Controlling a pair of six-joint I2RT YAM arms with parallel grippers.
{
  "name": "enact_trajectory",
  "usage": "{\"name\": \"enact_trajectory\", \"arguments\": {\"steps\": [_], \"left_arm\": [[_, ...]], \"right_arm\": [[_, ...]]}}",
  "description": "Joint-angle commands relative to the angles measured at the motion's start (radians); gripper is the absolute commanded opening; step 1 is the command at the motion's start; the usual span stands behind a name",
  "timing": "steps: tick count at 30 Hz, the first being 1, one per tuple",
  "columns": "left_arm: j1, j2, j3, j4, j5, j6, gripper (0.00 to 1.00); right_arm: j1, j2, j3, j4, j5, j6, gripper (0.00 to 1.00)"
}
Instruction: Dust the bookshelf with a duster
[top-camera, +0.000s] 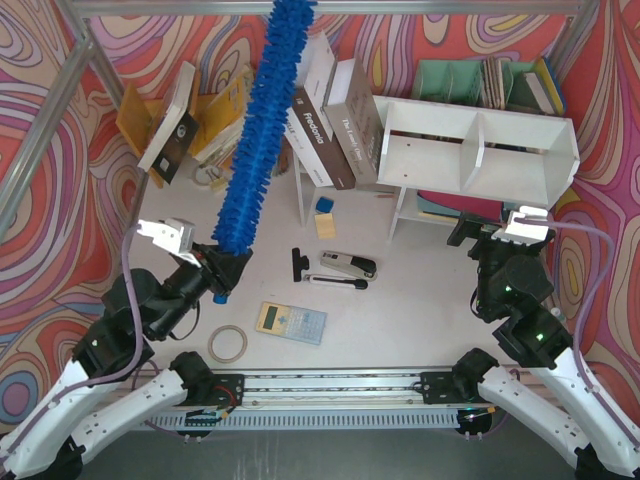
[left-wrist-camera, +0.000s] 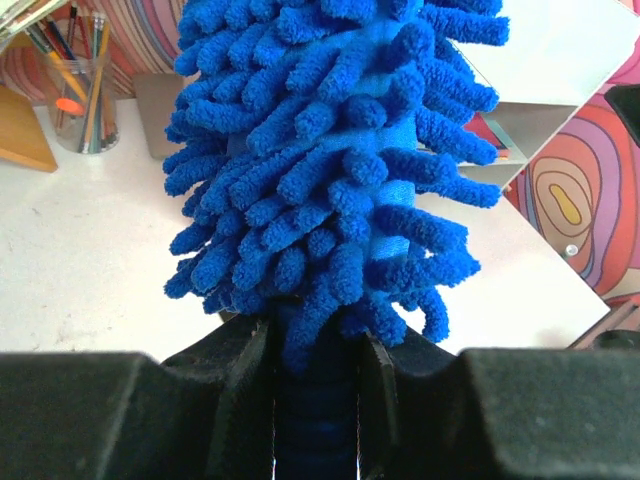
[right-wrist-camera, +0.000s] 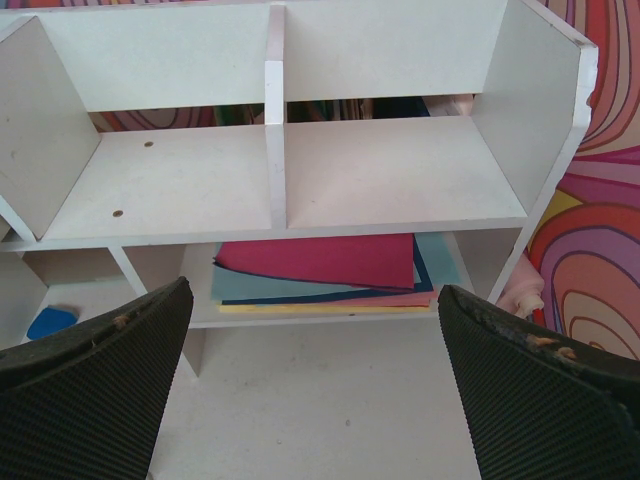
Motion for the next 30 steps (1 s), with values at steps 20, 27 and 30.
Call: {"name": "enact_trajectory", "arguments": {"steps": [20,27,30], "left_arm": [[-0.001,0.003,-0.006,0.026,-0.103,-0.008,0.0],[-0.001,0.007,-0.06,0.061,-0.135,-0.039,0.0],[-0.001,-0.014,-0.064,0.054,-0.163,-0.04,0.0]], "right_arm": [[0.0,-0.002,0.004,0.021,0.002,0.007,0.99],[0.0,-0.009,0.001,0.019,0.004,0.007,0.99],[0.0,-0.005,0.001,0.02,0.001,0.007,0.99]]}}
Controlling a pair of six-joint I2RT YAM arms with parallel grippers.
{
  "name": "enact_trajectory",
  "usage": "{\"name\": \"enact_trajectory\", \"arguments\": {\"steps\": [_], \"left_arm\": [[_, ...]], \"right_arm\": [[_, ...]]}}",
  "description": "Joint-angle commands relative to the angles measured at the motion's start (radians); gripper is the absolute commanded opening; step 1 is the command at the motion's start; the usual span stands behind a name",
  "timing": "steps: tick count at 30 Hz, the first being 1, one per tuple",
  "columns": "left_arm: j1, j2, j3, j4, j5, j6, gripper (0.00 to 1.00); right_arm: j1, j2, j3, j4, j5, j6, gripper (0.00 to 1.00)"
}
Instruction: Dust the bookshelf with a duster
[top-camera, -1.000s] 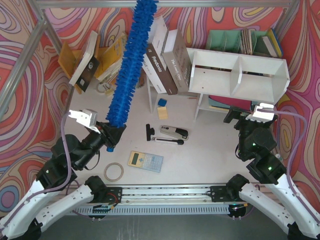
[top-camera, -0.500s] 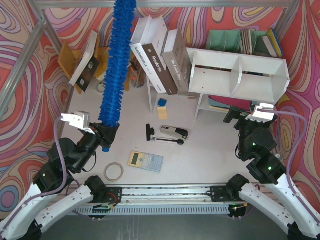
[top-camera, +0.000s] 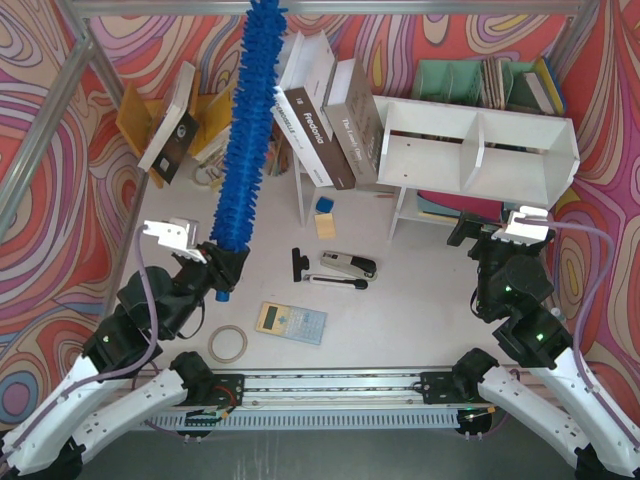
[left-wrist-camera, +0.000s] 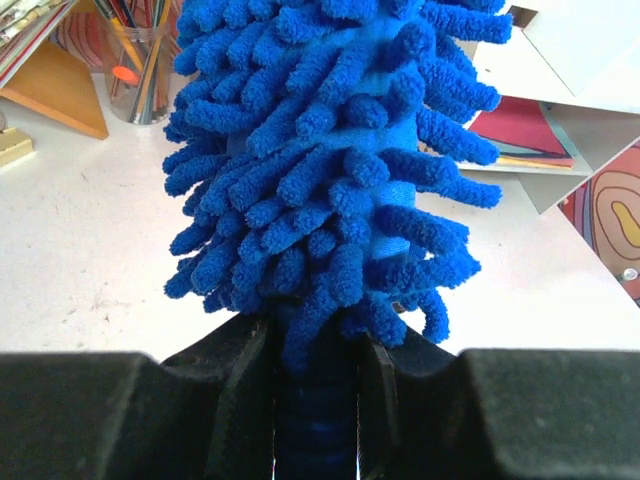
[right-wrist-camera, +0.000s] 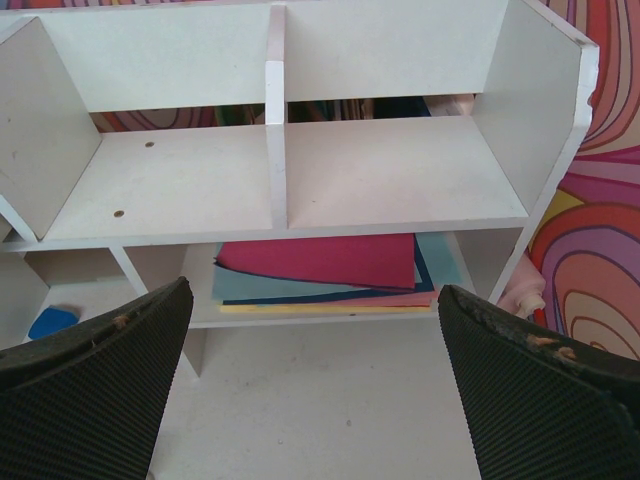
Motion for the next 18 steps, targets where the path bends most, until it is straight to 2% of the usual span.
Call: {"name": "enact_trajectory", "arguments": {"steps": [1,12,18], "left_arm": [[-0.001,-0.039,-0.016,0.052,-0.049,-0.011,0.0],[-0.001,-0.104,-0.019,-0.01,-0.169,-0.018,0.0],[-0.001,-0.103,0.051,-0.055,-0.187,-0.006,0.0]], "right_arm": [[0.0,-0.004,0.001,0.019,0.001,0.005,0.99],[0.0,-0.008,0.003,0.02,0.001,0.006,0.99],[0.0,-0.005,0.004,0.02,0.001,0.006,0.99]]}}
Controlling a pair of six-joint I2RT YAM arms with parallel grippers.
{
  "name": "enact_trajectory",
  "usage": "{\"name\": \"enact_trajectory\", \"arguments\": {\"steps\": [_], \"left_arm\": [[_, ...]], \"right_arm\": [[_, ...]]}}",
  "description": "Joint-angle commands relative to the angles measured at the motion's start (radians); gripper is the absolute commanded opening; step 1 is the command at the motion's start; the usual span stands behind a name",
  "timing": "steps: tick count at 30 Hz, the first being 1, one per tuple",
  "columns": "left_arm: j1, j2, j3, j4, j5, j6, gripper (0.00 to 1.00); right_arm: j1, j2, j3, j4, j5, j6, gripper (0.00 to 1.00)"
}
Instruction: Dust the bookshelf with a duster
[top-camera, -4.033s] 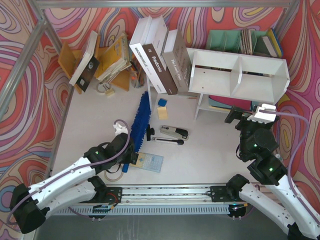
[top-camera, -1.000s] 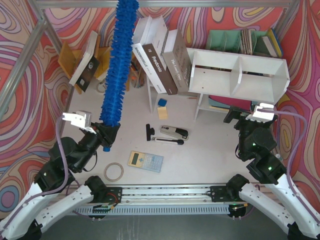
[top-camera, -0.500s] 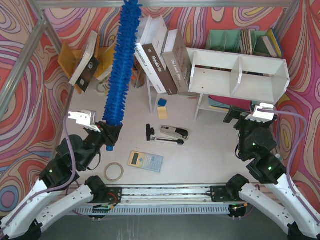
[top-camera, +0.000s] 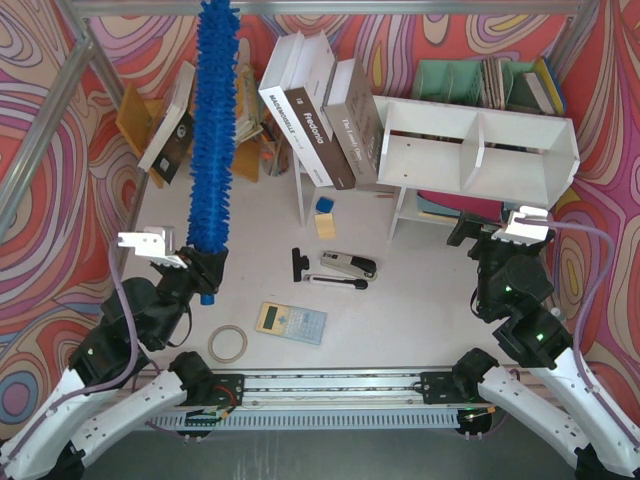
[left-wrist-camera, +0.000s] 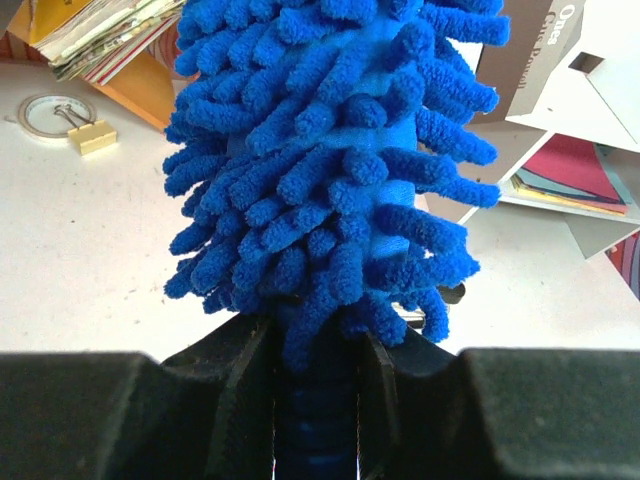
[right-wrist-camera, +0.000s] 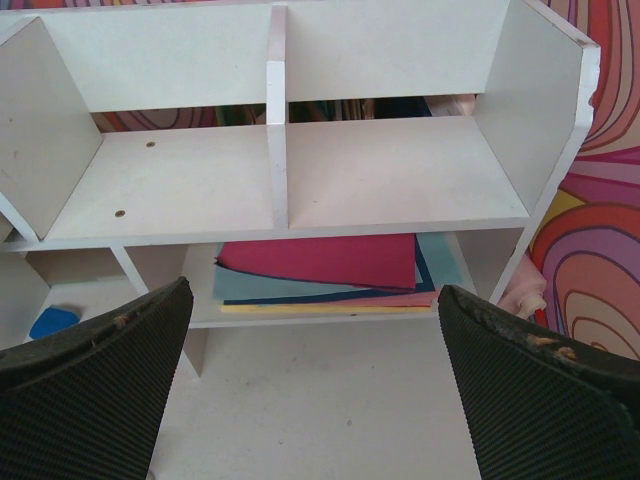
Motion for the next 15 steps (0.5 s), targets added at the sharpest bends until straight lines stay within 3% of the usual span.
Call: {"name": "enact_trajectory", "arguments": {"steps": [1,7,15], "left_arm": [[-0.001,-0.012,0.069,0.0,-0.037,0.015,0.0],[-0.001,0.021,0.169,-0.014,0.029,0.055,0.0],[-0.001,0.189,0.346,-0.035,0.193,0.068,0.0]], "right_arm": [[0.001,-0.003,0.005,0.021,0.003,0.006,0.99],[0.001,-0.001,0.005,0.022,0.005,0.007,0.99],[0.001,0.004,0.009,0.022,0.008,0.007,0.99]]}}
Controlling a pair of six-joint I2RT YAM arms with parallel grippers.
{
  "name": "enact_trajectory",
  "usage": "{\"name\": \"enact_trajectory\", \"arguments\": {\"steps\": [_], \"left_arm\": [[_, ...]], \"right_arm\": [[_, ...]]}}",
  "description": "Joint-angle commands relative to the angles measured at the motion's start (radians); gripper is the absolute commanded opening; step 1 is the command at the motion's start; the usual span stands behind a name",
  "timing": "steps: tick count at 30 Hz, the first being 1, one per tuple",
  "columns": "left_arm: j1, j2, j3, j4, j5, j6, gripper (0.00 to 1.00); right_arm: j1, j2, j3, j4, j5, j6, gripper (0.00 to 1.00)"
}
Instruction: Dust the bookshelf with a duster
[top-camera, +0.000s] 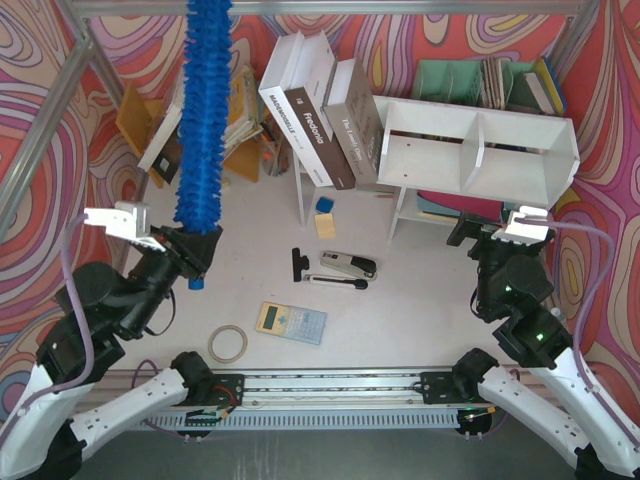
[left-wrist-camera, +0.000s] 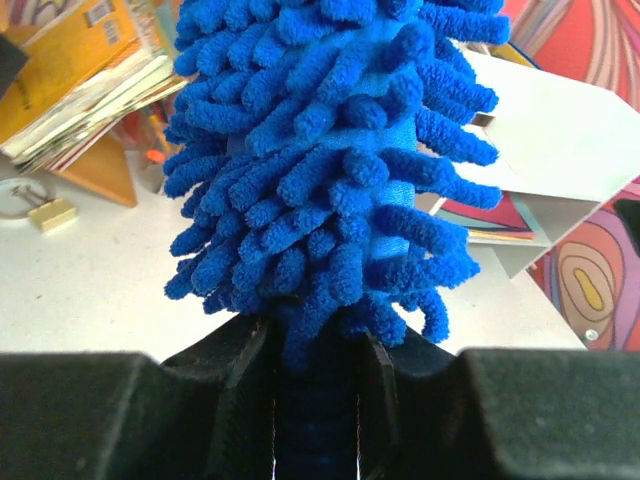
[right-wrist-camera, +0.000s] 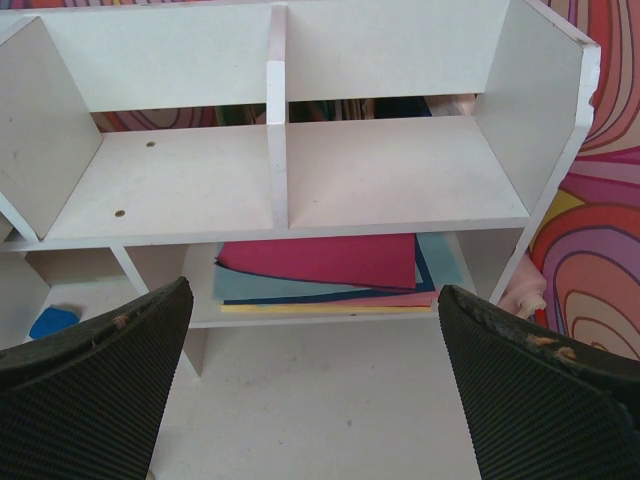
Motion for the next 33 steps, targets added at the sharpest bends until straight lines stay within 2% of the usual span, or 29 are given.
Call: {"name": "enact_trajectory", "arguments": {"steps": [1,5,9,14,20,28,33], "left_arm": [[-0.001,0.107,0.078,0.029,0.142,0.032,0.0],[-0.002,0.288,0.192,-0.021,0.226,0.012,0.0],[-0.049,0.4,0.276,0.019,0.261,-0.015,0.0],[-0.285,0.528,0.42,-0.017,0.025,0.113,0.0],[-0.406,0.663,0.507,-0.027,-0.085,0.123,0.0],[-0.427,0.655,0.468,0.033,-0.213,0.147,0.0],[-0.429,0.653,0.454,0.035,-0.163,0.146,0.0]], "right_arm": [[0.001,0.001,0.011,0.021,0.008,0.009,0.99],[0.001,-0.006,0.014,0.016,0.015,0.015,0.99],[0.001,-0.015,0.014,0.014,0.022,0.018,0.99],[0.0,-0.021,0.014,0.015,0.03,0.015,0.99],[0.001,-0.022,0.014,0.014,0.028,0.014,0.99],[0.001,-0.045,0.005,0.019,0.028,0.006,0.99],[0.001,-0.041,0.005,0.021,0.024,0.004,0.99]]}}
